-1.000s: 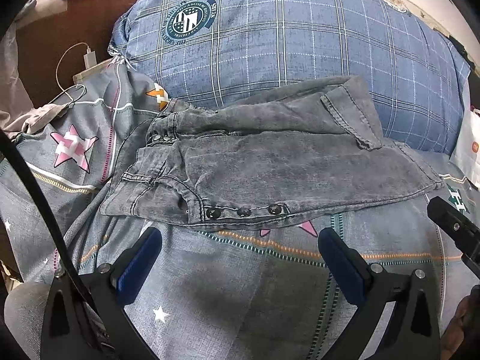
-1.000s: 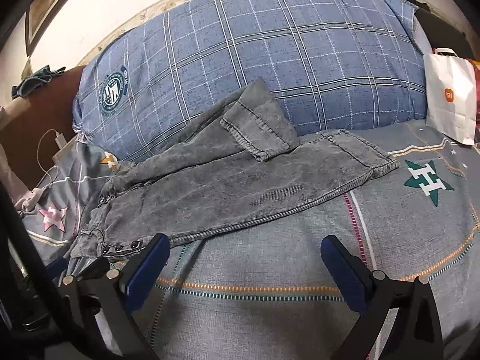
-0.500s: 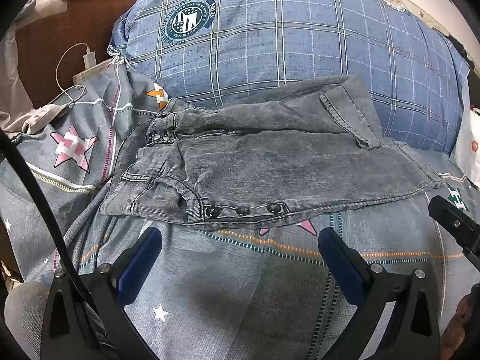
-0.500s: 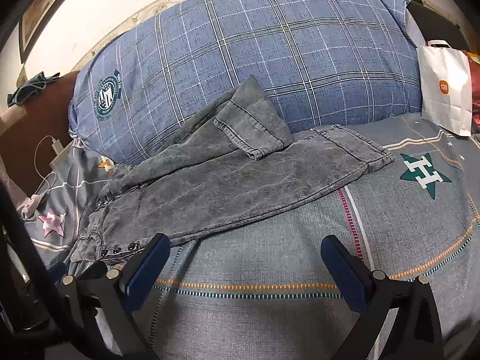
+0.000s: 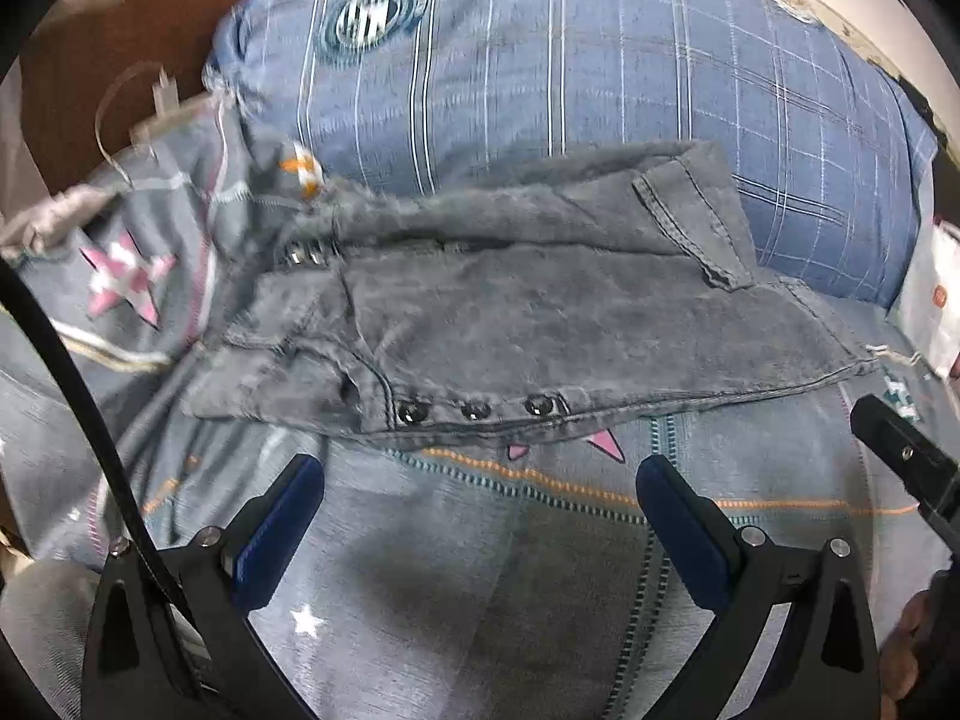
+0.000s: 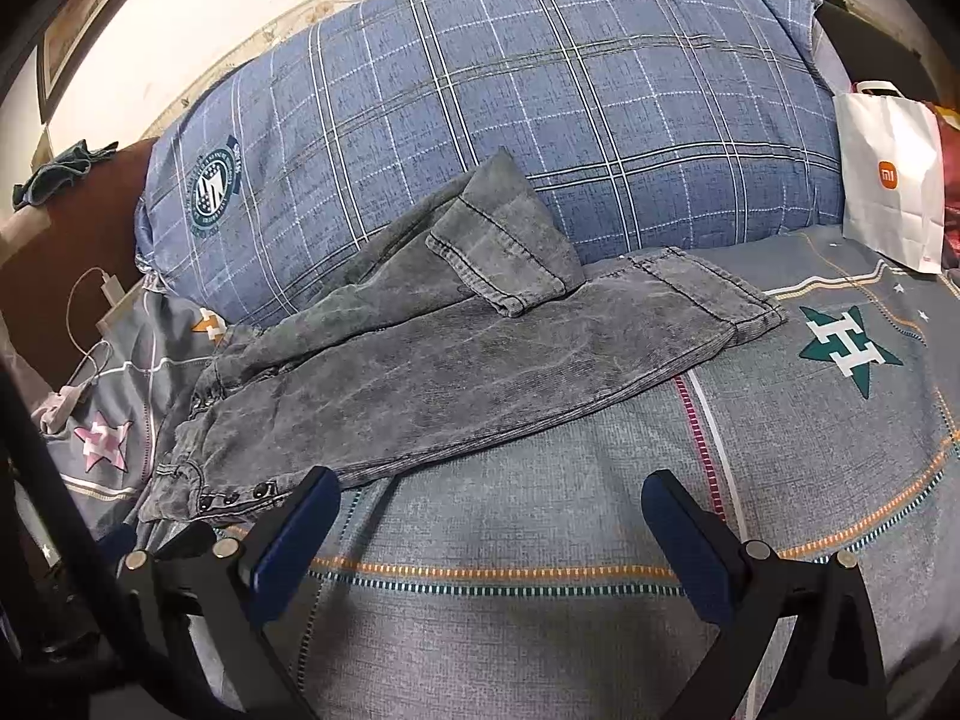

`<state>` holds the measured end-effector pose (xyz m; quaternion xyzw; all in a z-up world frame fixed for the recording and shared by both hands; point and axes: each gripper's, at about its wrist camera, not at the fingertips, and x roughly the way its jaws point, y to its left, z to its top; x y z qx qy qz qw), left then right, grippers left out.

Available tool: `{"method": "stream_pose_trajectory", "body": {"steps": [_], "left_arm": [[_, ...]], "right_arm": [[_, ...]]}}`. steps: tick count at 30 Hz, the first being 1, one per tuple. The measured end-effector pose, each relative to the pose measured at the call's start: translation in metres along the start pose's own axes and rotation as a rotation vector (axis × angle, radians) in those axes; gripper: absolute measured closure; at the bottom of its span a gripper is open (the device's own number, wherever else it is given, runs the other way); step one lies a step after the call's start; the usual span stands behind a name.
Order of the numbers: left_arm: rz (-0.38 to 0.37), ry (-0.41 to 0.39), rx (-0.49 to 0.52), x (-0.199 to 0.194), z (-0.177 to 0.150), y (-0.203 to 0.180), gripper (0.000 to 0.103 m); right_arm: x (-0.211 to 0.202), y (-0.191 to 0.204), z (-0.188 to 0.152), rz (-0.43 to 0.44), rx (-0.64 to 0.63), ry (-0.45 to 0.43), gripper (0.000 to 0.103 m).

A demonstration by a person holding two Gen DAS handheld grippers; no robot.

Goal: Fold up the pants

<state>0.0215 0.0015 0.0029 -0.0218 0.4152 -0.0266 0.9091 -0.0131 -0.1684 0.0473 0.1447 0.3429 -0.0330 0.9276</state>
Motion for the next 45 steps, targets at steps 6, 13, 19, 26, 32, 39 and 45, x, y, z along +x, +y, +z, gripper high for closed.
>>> {"method": "stream_pose_trajectory", "body": {"steps": [6, 13, 19, 26, 32, 39, 45], "left_arm": [[-0.161, 0.212, -0.148, 0.03, 0.025, 0.021, 0.0], [-0.256, 0.355, -0.203, 0.067, 0.06, -0.009, 0.0], [-0.363, 0.322, -0.335, 0.087, 0.041, -0.011, 0.001], [-0.454, 0.397, -0.502, 0.075, 0.033, 0.009, 0.001], [-0.436, 0.447, -0.594, 0.08, 0.022, 0.025, 0.001], [-0.406, 0.36, -0.623, 0.096, 0.035, 0.039, 0.001], [-0.327, 0.325, -0.625, 0.1, 0.046, 0.047, 0.051]], "right_arm": [[0.016, -0.027, 0.041, 0.014, 0.112, 0.151, 0.001], [0.053, -0.08, 0.107, 0.057, 0.279, 0.179, 0.005], [0.092, -0.128, 0.07, 0.126, 0.473, 0.314, 0.025], [0.106, -0.147, 0.072, 0.117, 0.59, 0.306, 0.041], [0.125, -0.132, 0.081, 0.095, 0.5, 0.27, 0.045], [0.125, -0.134, 0.076, 0.091, 0.486, 0.246, 0.044], [0.123, -0.14, 0.074, 0.11, 0.526, 0.226, 0.047]]}}
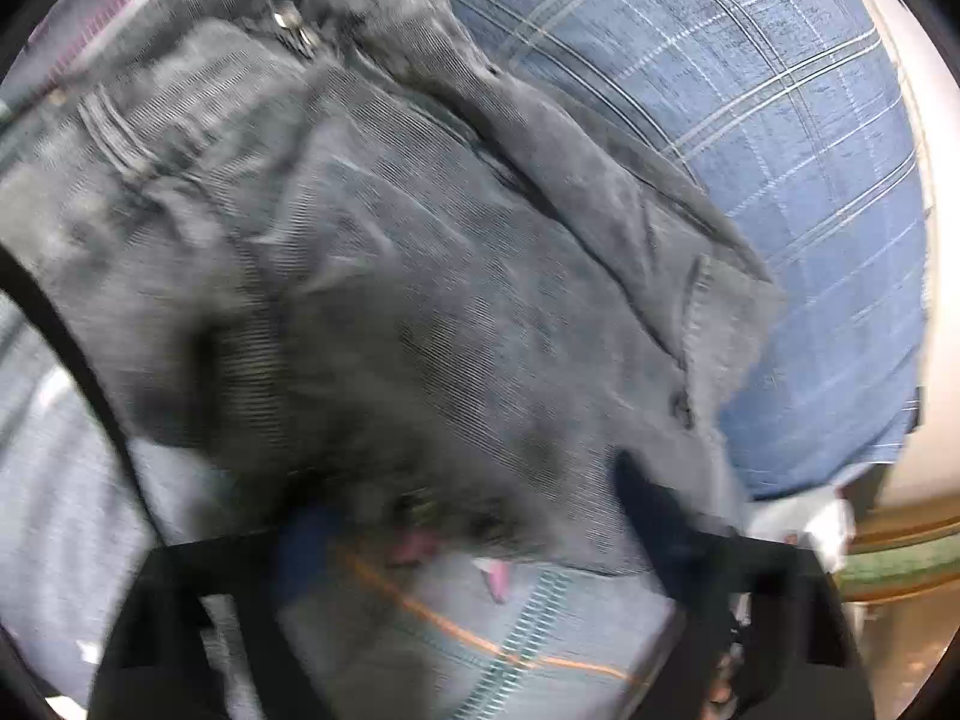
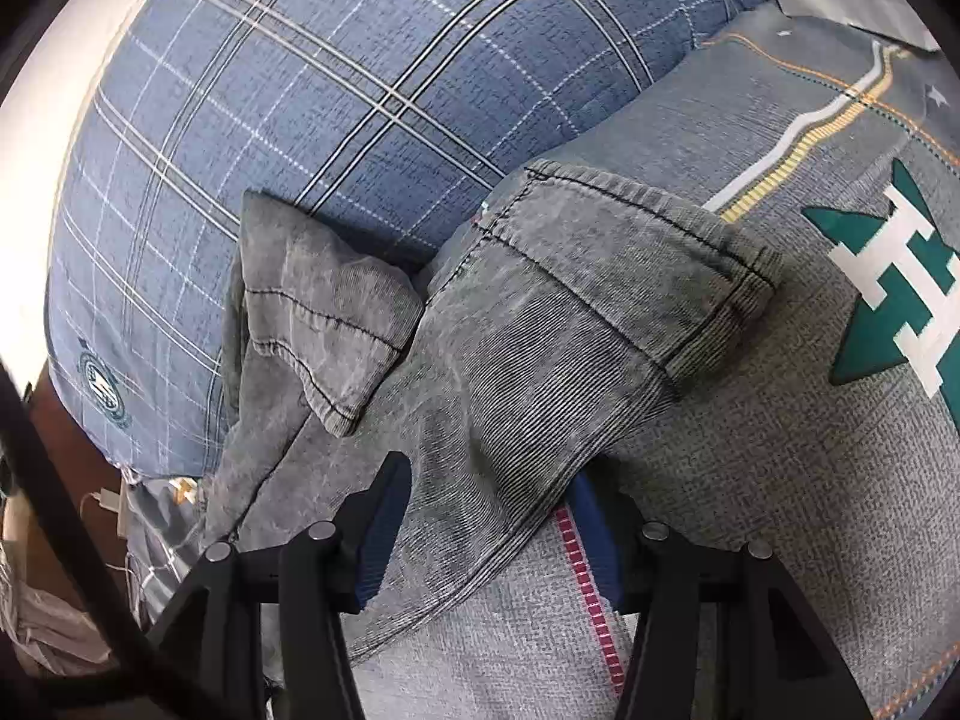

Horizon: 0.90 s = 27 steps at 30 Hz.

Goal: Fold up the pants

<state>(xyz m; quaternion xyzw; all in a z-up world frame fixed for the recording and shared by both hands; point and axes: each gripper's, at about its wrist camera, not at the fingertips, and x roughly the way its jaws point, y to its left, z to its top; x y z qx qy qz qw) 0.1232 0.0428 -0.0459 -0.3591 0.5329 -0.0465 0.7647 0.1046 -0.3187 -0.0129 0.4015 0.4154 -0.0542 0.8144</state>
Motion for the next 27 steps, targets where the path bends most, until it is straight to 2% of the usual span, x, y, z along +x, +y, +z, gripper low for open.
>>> {"method": "stream_pose_trajectory", "body": {"steps": [1, 4, 5, 6, 7, 9, 15, 19, 24, 27], "left_arm": [[0.035, -0.005, 0.011, 0.002, 0.0, 0.001, 0.059], [0.04, -0.007, -0.006, 0.001, 0.002, 0.01, 0.073], [0.052, -0.007, -0.01, 0.0, 0.003, 0.012, 0.082], [0.044, -0.001, -0.016, 0.0, 0.005, 0.014, 0.084], [0.043, 0.001, -0.018, 0.0, 0.006, 0.015, 0.085], [0.052, -0.003, 0.0, -0.001, 0.004, 0.015, 0.087], [0.045, -0.015, 0.031, -0.024, -0.001, 0.007, 0.091], [0.033, -0.006, 0.033, -0.043, -0.007, 0.012, 0.092], [0.036, 0.013, 0.046, -0.065, -0.036, 0.046, 0.093], [0.079, 0.019, 0.072, -0.064, -0.053, 0.06, 0.093]], "right_arm": [[-0.001, -0.002, 0.001, 0.001, 0.008, -0.005, 0.047], [-0.002, -0.001, 0.004, -0.024, 0.002, -0.025, 0.052], [-0.001, 0.0, 0.004, -0.046, -0.011, -0.028, 0.063], [0.0, 0.002, 0.005, -0.09, -0.036, -0.032, 0.083], [0.001, 0.003, 0.005, -0.122, -0.047, -0.032, 0.089], [0.0, -0.001, 0.004, -0.114, -0.039, -0.035, 0.097], [-0.024, 0.008, -0.004, -0.123, -0.066, -0.061, 0.099], [-0.051, -0.002, -0.03, -0.127, -0.007, -0.025, 0.099], [-0.093, -0.012, -0.087, -0.137, 0.008, -0.036, 0.099], [-0.11, -0.018, -0.118, -0.169, -0.014, -0.051, 0.099]]}}
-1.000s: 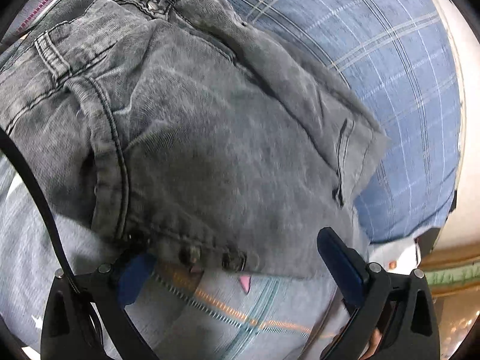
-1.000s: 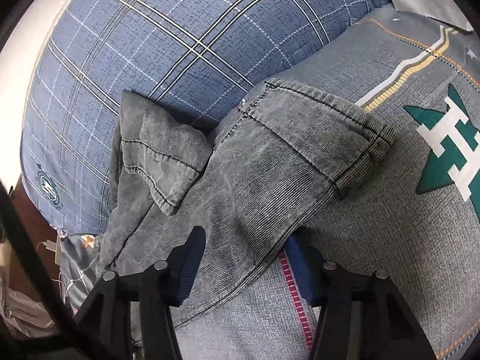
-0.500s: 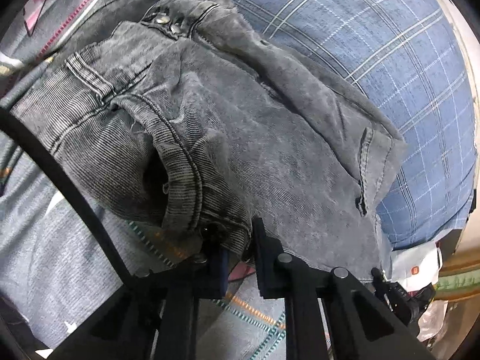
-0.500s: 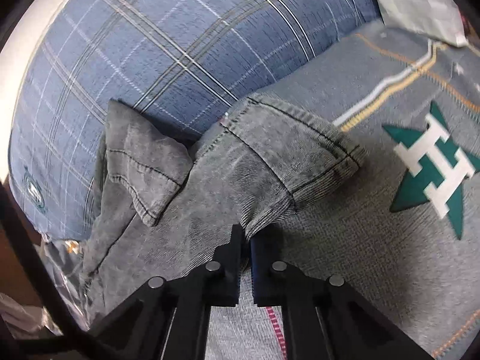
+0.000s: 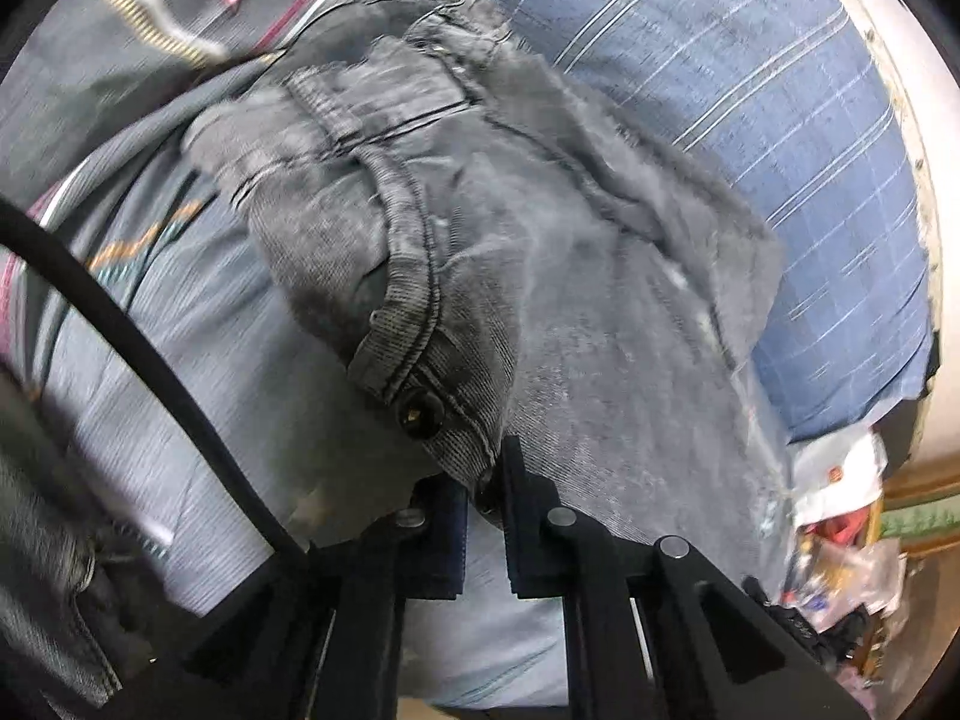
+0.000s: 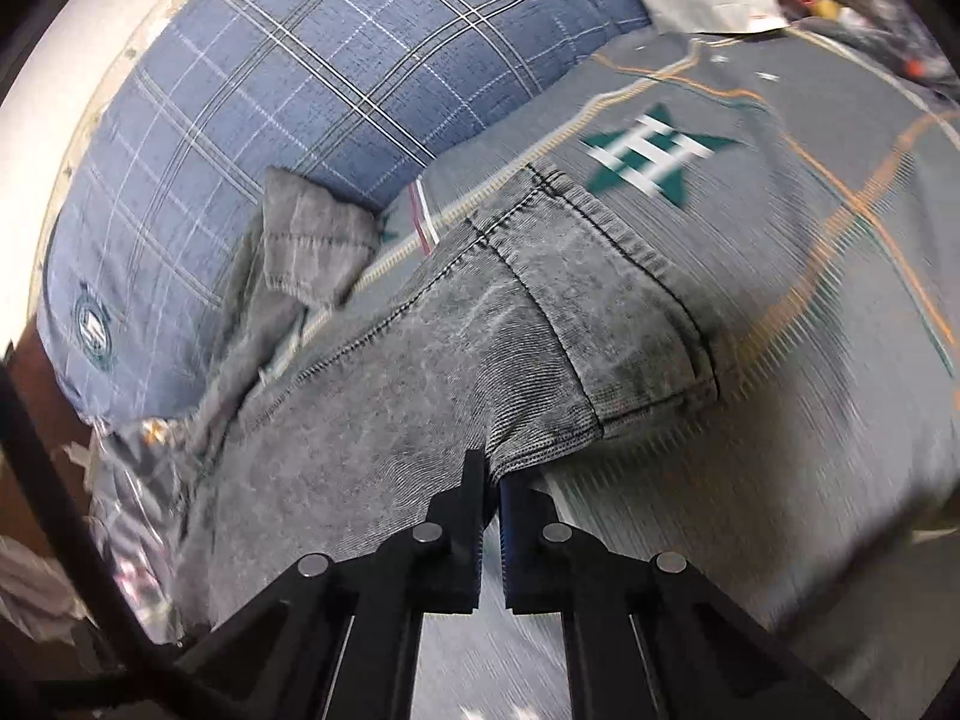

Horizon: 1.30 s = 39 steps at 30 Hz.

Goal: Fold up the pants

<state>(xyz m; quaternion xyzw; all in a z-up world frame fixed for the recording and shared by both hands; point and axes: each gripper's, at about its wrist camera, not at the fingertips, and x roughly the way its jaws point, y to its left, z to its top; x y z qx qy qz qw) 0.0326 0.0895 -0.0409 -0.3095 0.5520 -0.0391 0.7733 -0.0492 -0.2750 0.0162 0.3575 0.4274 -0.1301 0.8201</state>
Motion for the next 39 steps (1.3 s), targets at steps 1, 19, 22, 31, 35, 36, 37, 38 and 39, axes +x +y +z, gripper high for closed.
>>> {"method": "stream_pose_trajectory", "body": {"steps": [1, 19, 22, 31, 35, 36, 37, 38, 39], "left_arm": [[0.015, -0.001, 0.007, 0.004, -0.001, 0.001, 0.093], [0.037, -0.198, 0.132, -0.046, -0.008, -0.008, 0.042], [0.031, -0.169, 0.195, -0.037, -0.009, -0.031, 0.041], [-0.004, -0.064, 0.411, -0.002, 0.024, -0.128, 0.017], [-0.056, -0.008, 0.412, 0.028, 0.07, -0.156, 0.016], [-0.072, 0.0, 0.405, 0.033, 0.078, -0.158, 0.016], [-0.099, 0.009, 0.399, 0.038, 0.085, -0.156, 0.016], [-0.128, 0.016, 0.394, 0.041, 0.089, -0.153, 0.016], [-0.149, 0.017, 0.376, 0.044, 0.092, -0.146, 0.016]], "right_arm": [[0.001, -0.003, -0.005, -0.01, 0.0, 0.002, 0.099], [-0.068, -0.014, 0.004, -0.132, 0.025, -0.371, 0.038], [-0.072, -0.013, 0.007, -0.069, 0.015, -0.378, 0.038], [-0.035, 0.061, 0.029, 0.199, -0.245, -0.132, 0.016], [-0.003, 0.096, 0.057, 0.206, -0.351, -0.047, 0.016], [0.009, 0.105, 0.066, 0.191, -0.383, -0.033, 0.016], [0.022, 0.117, 0.073, 0.176, -0.425, -0.015, 0.016], [0.035, 0.13, 0.08, 0.16, -0.461, 0.002, 0.016], [0.043, 0.138, 0.083, 0.156, -0.48, 0.011, 0.016]]}}
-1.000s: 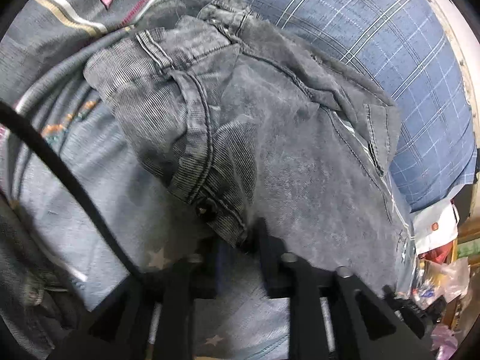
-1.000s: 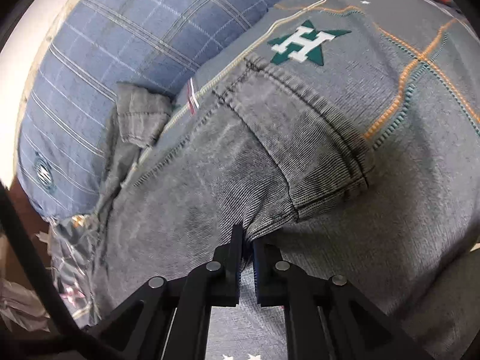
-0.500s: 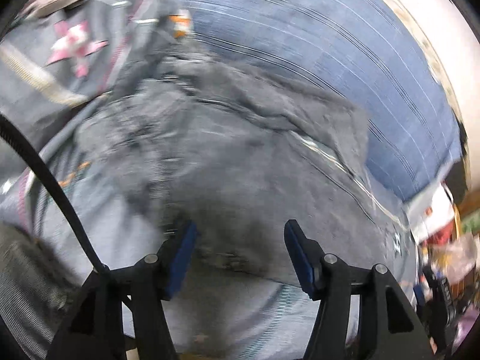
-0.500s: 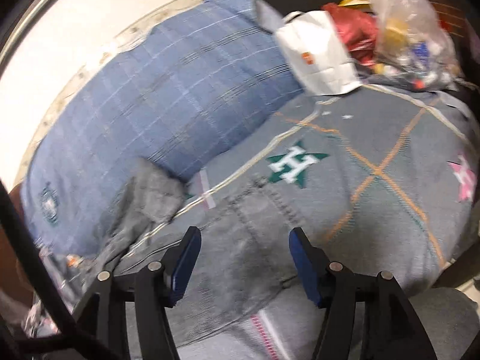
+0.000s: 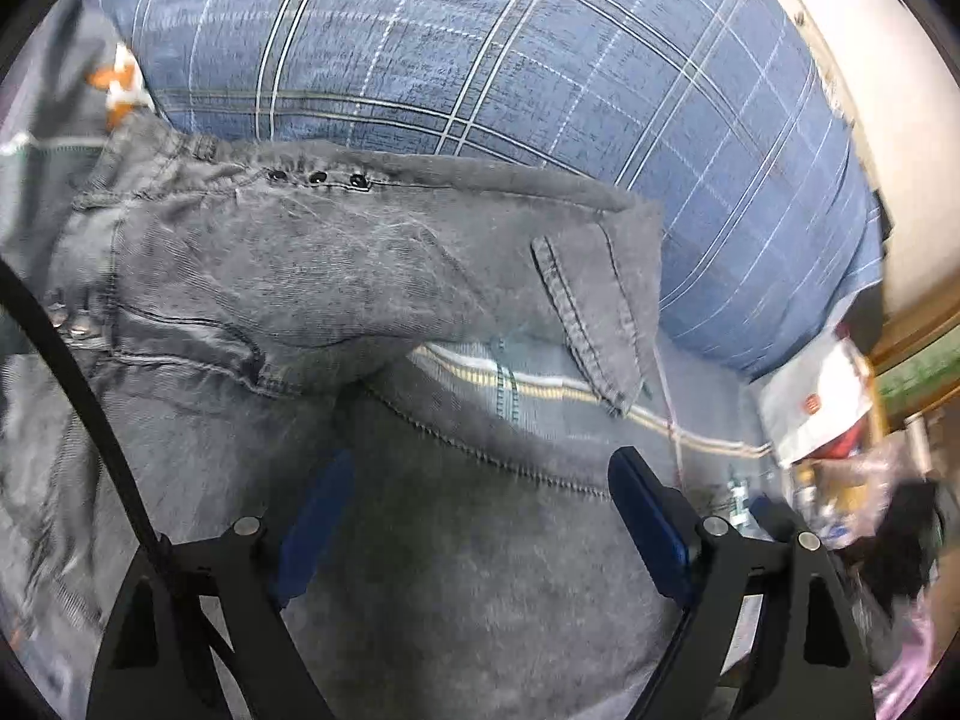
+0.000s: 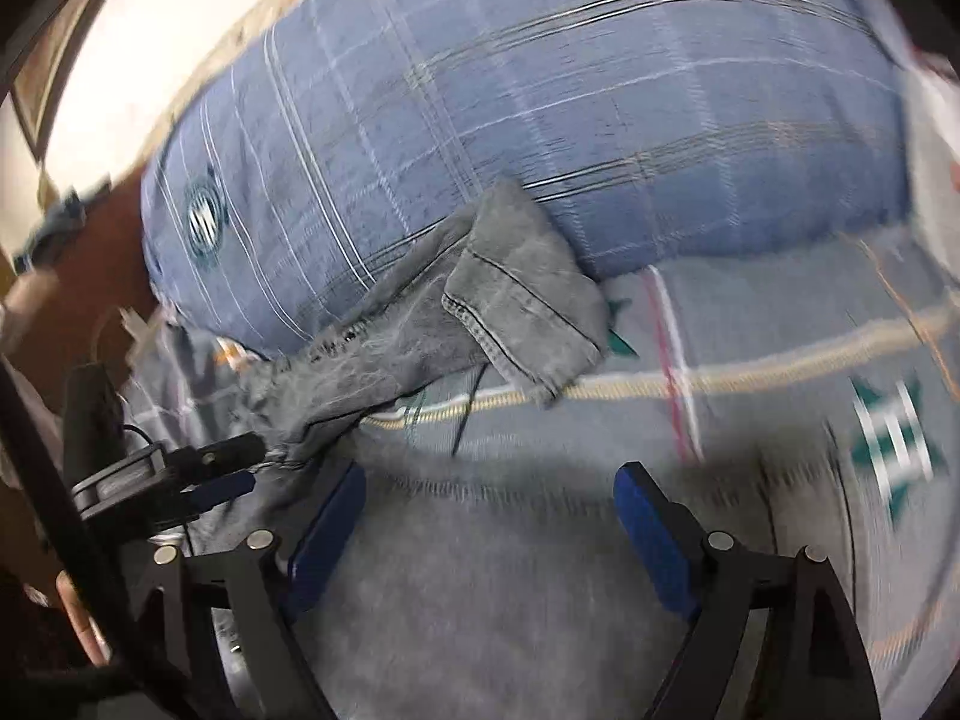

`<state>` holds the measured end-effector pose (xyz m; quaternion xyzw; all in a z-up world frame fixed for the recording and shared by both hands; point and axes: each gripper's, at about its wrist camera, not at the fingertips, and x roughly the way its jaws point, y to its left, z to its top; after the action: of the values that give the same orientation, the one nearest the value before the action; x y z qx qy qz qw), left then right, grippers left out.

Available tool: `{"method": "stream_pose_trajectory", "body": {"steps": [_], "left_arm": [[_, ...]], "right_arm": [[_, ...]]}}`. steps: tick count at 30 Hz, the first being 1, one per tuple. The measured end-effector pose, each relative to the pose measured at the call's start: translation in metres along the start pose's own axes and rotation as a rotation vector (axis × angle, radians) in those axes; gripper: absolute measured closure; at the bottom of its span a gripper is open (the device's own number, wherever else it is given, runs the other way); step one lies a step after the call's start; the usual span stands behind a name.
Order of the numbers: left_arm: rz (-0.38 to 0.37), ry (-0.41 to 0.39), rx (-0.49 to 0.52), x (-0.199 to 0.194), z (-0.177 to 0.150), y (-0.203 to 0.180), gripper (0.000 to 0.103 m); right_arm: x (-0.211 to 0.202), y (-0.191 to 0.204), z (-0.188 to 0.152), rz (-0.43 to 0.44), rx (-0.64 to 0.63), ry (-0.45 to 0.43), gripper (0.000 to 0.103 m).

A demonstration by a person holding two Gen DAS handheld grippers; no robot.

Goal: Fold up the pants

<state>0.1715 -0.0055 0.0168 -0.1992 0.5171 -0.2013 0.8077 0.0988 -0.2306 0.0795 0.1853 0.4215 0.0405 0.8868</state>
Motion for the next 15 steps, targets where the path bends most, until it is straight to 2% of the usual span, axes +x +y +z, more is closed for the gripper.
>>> {"method": "stream_pose_trajectory", "body": {"steps": [2, 5, 10, 14, 15], "left_arm": [[-0.015, 0.016, -0.108, 0.005, 0.0, 0.023, 0.016], [-0.066, 0.032, -0.204, 0.003, 0.006, 0.04, 0.016], [-0.019, -0.02, -0.194, -0.012, 0.012, 0.04, 0.016], [-0.033, -0.019, -0.21, -0.017, 0.014, 0.042, 0.016], [-0.026, -0.021, -0.208, -0.018, 0.014, 0.042, 0.016]], "right_arm": [[0.031, 0.013, 0.021, 0.008, -0.042, 0.04, 0.016], [0.088, 0.029, 0.053, -0.013, -0.042, 0.096, 0.016], [0.177, 0.041, 0.091, -0.115, -0.046, 0.163, 0.02], [0.209, 0.043, 0.103, -0.141, -0.021, 0.202, 0.024], [0.218, 0.045, 0.102, -0.186, -0.036, 0.227, 0.036]]}}
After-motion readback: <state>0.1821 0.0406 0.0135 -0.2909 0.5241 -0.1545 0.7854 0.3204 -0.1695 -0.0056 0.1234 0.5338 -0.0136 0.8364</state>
